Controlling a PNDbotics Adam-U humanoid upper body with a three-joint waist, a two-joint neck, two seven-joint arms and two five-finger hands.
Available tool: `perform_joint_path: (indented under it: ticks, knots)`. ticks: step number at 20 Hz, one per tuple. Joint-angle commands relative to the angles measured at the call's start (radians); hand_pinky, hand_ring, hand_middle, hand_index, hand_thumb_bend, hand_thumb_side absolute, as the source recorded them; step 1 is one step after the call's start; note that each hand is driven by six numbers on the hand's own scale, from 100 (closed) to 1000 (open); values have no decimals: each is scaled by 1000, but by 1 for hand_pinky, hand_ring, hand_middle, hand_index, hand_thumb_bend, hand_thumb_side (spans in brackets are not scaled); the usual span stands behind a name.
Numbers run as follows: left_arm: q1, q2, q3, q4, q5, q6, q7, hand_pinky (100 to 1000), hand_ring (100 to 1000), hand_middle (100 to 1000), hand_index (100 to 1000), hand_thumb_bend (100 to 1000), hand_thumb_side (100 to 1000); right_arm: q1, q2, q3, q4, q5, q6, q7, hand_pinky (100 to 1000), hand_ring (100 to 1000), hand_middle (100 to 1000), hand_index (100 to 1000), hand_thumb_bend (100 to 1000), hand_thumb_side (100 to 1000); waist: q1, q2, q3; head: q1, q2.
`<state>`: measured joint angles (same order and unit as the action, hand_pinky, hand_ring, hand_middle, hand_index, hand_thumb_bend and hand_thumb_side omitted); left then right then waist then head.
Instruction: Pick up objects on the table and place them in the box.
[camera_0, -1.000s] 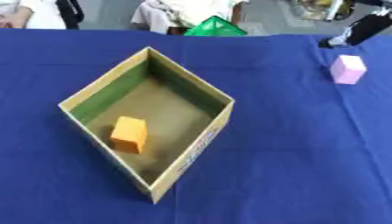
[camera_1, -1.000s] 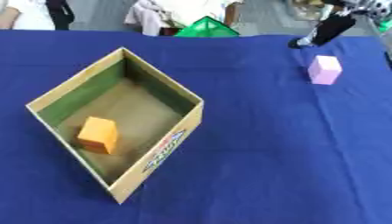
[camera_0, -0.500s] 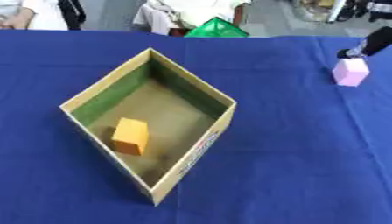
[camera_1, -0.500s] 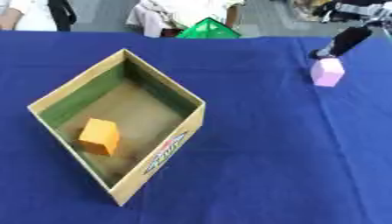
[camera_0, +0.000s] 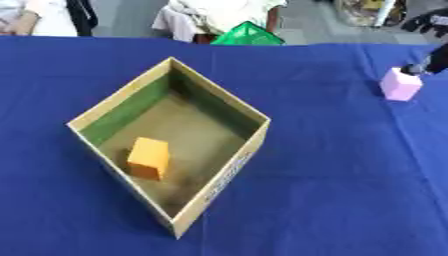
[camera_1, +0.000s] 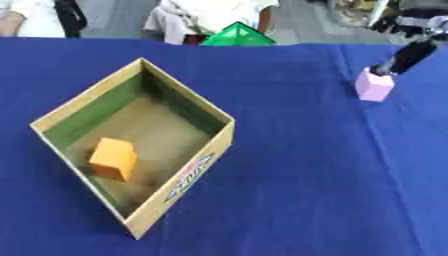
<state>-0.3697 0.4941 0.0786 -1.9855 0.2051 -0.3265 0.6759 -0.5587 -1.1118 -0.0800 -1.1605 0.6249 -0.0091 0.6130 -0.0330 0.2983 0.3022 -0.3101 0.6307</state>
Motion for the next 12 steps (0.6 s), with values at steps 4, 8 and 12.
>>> perform_joint_path:
  ticks: [4, 8, 12]
  knots:
    - [-11, 34, 13, -15, 1, 1, 2, 840, 725, 714, 869, 566, 963, 0, -55, -20, 39, 37, 15, 3, 872, 951, 923, 990, 424, 233, 1, -9, 4, 0, -19]
    - [-13, 33, 13, -15, 3, 1, 3, 840, 724, 714, 869, 566, 964, 5, -50, -21, 55, 39, 14, 4, 873, 953, 927, 992, 420, 231, 2, -2, 5, 0, -24]
    - [-14, 32, 12, -15, 4, 2, 2, 840, 723, 714, 869, 563, 965, 12, -46, -16, 56, 34, 9, 9, 878, 955, 932, 994, 430, 229, 3, 4, 7, -2, -27]
